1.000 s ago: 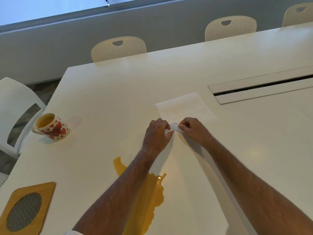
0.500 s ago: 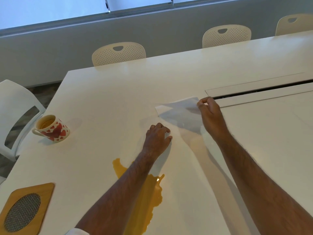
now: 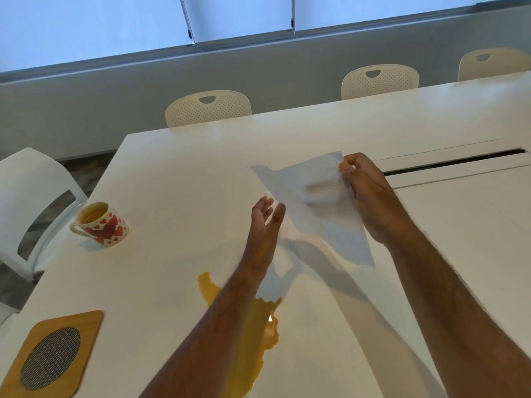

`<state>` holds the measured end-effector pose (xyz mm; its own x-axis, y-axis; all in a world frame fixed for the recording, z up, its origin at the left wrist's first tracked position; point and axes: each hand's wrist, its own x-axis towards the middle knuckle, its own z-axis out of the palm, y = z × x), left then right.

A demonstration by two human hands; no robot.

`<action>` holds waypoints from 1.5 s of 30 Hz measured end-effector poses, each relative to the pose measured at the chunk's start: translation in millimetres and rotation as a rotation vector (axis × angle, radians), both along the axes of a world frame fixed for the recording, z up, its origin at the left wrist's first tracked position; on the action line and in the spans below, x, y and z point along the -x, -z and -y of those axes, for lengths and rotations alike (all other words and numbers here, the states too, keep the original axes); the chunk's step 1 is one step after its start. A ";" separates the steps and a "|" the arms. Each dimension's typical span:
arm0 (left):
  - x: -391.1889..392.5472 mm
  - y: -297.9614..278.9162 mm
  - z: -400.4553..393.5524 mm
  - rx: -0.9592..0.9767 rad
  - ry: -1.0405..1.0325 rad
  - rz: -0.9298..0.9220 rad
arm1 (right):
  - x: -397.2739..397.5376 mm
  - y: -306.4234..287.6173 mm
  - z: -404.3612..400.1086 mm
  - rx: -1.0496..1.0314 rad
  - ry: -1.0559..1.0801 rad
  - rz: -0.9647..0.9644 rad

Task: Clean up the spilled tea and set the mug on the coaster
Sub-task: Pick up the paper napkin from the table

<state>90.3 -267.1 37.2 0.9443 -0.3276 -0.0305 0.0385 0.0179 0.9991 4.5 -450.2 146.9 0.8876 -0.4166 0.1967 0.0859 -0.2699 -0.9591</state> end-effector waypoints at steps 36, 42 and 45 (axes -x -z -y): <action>65.1 -72.8 -59.6 -0.258 -0.029 0.543 | 20.1 16.1 -116.1 -0.203 -0.063 0.006; 65.5 -76.4 -77.6 -0.105 -0.046 0.369 | 23.1 19.8 -122.6 -0.310 -0.283 -0.047; 59.4 -77.0 -90.3 -0.108 -0.054 0.358 | 20.2 26.7 -126.6 -0.260 -0.295 -0.018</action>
<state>30.9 -176.9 114.2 0.9172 -0.2904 0.2727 -0.3115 -0.0961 0.9454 -15.7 -323.7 120.1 0.9789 -0.1771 0.1017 0.1061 0.0156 -0.9942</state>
